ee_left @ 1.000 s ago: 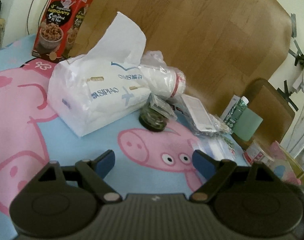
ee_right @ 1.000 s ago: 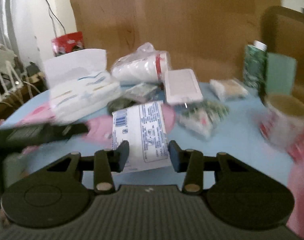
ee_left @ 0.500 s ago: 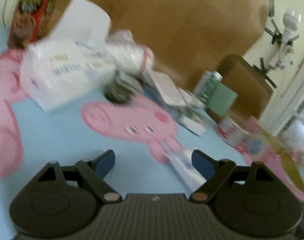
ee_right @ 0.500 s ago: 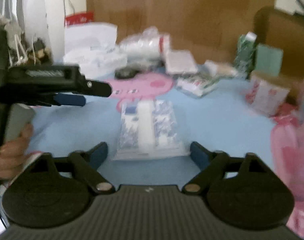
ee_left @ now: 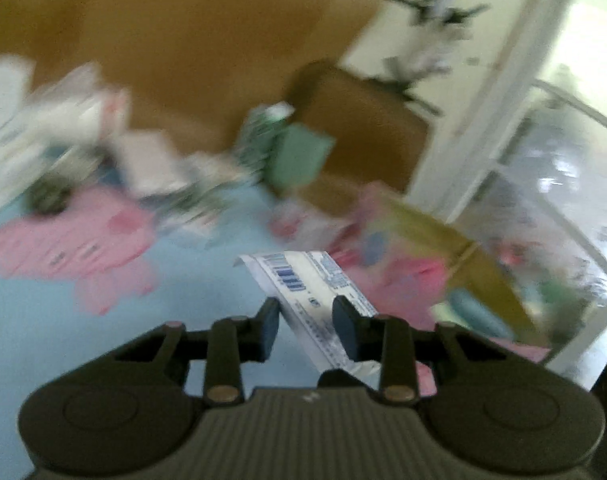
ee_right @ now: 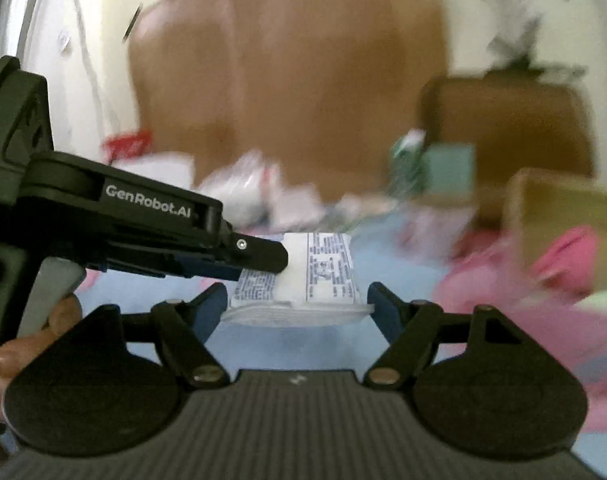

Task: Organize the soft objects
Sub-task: 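Drop the white packet into the pink tin with the left tool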

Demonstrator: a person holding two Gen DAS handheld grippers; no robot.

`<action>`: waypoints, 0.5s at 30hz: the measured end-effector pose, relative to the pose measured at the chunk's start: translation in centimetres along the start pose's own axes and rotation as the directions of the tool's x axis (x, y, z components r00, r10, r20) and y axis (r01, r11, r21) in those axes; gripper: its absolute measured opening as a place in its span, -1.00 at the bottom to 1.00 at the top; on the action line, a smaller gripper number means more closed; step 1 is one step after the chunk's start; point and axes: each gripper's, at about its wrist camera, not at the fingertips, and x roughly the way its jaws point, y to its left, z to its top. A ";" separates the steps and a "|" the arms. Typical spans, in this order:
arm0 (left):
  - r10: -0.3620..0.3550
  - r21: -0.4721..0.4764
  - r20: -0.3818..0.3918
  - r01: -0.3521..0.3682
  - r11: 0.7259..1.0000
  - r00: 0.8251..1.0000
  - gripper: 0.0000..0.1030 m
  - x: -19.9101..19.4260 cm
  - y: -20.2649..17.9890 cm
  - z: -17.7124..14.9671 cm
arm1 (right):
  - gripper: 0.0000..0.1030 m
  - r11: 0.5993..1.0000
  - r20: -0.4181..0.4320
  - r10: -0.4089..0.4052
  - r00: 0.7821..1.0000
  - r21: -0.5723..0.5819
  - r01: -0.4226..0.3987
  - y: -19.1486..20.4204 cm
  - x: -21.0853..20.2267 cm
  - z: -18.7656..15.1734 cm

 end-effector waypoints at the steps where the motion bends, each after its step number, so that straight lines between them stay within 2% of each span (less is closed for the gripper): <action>1: -0.023 0.024 0.005 0.023 0.999 1.000 -0.41 0.5 -1.3 0.5 | 0.53 0.999 0.042 -0.038 0.998 -0.006 0.038 -0.7 -1.1 0.4; 5: -0.113 0.138 -0.018 0.115 0.984 0.993 -0.41 3.9 -7.3 1.8 | 0.54 0.982 0.131 -0.186 0.974 0.003 0.188 -3.9 -4.3 1.1; 8: -0.150 0.196 -0.074 0.161 0.967 0.986 -0.35 7.3 -11.0 1.4 | 0.57 0.957 0.131 -0.289 0.948 0.047 0.285 -6.8 -5.5 0.7; 10: -0.140 0.222 -0.117 0.163 0.961 0.983 -0.27 10.0 -12.8 0.9 | 0.58 0.931 0.118 -0.362 0.925 0.082 0.354 -8.9 -5.6 0.5; 12: -0.101 0.261 -0.113 0.128 0.957 0.988 -0.18 11.4 -13.9 0.3 | 0.78 0.889 0.104 -0.458 0.883 0.071 0.453 -10.5 -5.1 0.3; 13: -0.099 0.263 -0.103 0.123 0.957 0.990 -0.21 11.4 -14.0 0.0 | 0.77 0.871 0.089 -0.491 0.867 0.070 0.486 -11.3 -5.0 0.2; 15: -0.101 0.267 -0.084 0.120 0.956 0.991 -0.20 10.9 -13.7 -0.2 | 0.76 0.866 0.100 -0.498 0.861 0.113 0.488 -12.5 -5.8 -0.4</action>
